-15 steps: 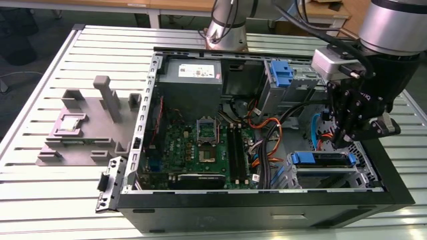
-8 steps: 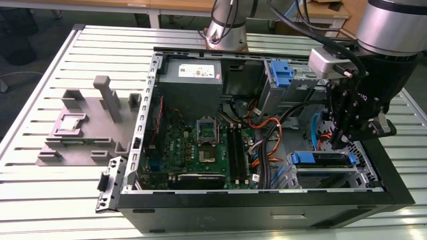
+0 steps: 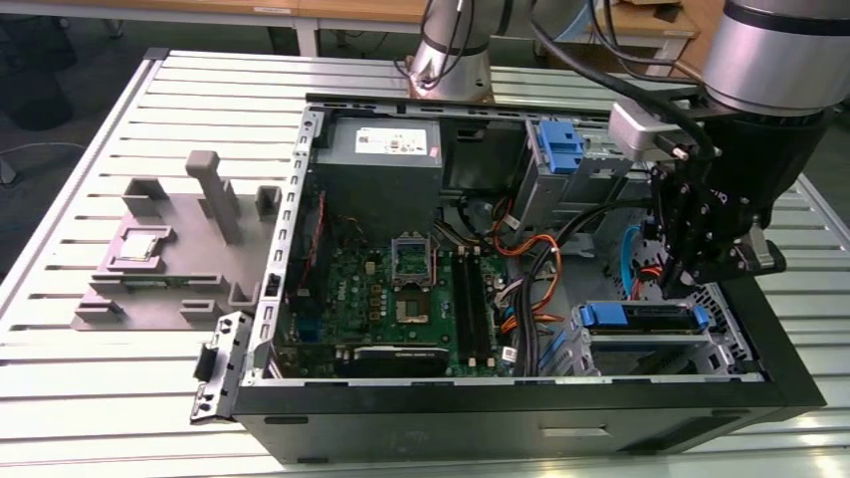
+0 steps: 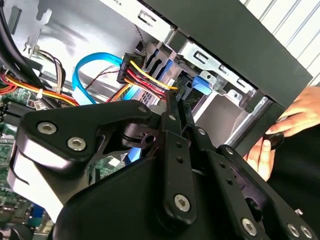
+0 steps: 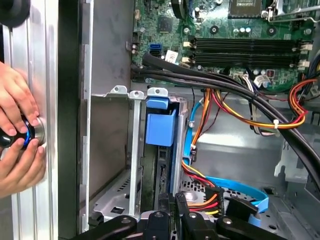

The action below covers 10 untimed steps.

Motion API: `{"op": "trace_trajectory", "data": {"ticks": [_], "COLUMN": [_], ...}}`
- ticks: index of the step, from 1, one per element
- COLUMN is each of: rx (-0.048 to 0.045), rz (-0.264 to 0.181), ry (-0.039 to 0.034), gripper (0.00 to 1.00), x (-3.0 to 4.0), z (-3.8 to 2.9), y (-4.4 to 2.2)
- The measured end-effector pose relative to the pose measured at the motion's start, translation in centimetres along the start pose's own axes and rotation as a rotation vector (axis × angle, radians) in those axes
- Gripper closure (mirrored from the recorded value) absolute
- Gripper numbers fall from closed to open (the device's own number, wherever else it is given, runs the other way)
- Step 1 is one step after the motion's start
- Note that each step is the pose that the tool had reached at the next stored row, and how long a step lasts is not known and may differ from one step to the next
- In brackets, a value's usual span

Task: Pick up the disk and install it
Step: 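Insert the first disk wire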

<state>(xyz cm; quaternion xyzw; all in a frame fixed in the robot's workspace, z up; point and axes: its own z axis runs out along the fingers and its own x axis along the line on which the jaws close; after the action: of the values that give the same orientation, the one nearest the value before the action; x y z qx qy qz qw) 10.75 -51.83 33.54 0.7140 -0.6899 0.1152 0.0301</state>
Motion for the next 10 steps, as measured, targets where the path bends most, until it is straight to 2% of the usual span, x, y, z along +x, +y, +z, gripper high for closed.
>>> {"op": "trace_trajectory", "data": {"ticks": [2,4,10], "rx": [-0.0019,-0.0017,0.0054], "rz": [0.011,0.014,0.018], "ry": [0.0014,-0.0008,-0.0045], "gripper": [0.84,0.84,0.84], "x": [0.0,0.06,0.21], "z": [0.01,0.04,0.1], "y": [0.02,0.11,0.68]}}
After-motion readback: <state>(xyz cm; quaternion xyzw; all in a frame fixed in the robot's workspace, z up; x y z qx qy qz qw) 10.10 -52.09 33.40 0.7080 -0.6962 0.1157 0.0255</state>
